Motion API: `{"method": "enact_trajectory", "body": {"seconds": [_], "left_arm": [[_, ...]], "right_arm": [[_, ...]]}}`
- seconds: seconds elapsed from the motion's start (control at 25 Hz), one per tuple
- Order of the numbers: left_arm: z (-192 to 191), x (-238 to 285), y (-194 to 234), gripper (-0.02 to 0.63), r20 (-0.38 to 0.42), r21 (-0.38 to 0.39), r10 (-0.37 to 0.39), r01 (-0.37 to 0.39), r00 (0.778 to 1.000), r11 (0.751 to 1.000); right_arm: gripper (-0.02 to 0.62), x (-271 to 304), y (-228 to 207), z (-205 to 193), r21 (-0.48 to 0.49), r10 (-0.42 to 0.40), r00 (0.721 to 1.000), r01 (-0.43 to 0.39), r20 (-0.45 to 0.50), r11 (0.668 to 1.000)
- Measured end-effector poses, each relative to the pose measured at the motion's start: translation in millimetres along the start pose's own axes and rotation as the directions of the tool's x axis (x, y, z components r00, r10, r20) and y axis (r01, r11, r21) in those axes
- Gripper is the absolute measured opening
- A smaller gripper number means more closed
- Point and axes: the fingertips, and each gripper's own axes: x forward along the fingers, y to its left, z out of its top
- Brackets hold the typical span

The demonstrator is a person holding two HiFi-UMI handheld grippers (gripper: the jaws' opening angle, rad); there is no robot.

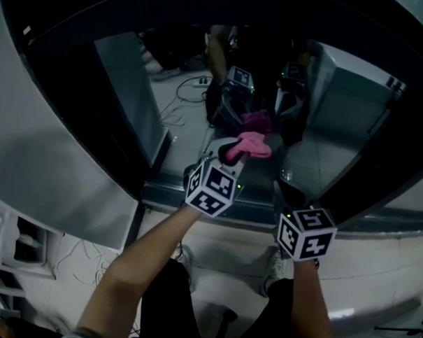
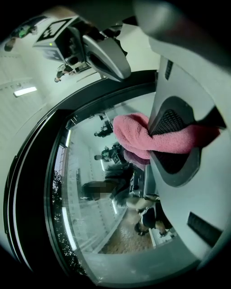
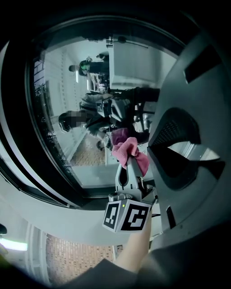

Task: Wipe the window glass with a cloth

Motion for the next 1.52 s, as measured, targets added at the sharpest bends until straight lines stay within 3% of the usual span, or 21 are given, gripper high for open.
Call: {"method": "enact_trajectory", "body": {"seconds": [0.52,0.68,0.92,1.52], "left_arm": [[-52,19,-21,0.057,-0.042,-0.068,-0.053,0.050,0.998,0.996],[-75,24,-39,0.057,-0.066,-0.078,-0.071,0.066,0.995,0.995],[-114,28,-62,0.057,-0.105,-0.093,-0.102,0.093,0.989,0.991],[-200,34,-92,0.057,-0.213,-0.162,-0.166,0.133,0.963,0.978]], "right_arm": [[-0.002,31,-8,-35,0.018,0.008,0.996,-0.006,-0.090,1.000],[-0.002,34,-9,-47,0.039,0.007,0.997,-0.004,-0.078,0.999],[-0.002,45,-9,-89,0.069,0.015,0.993,-0.007,-0.118,0.998],[-0.002,56,-6,-128,0.109,-0.027,0.986,0.045,-0.162,0.993]]}}
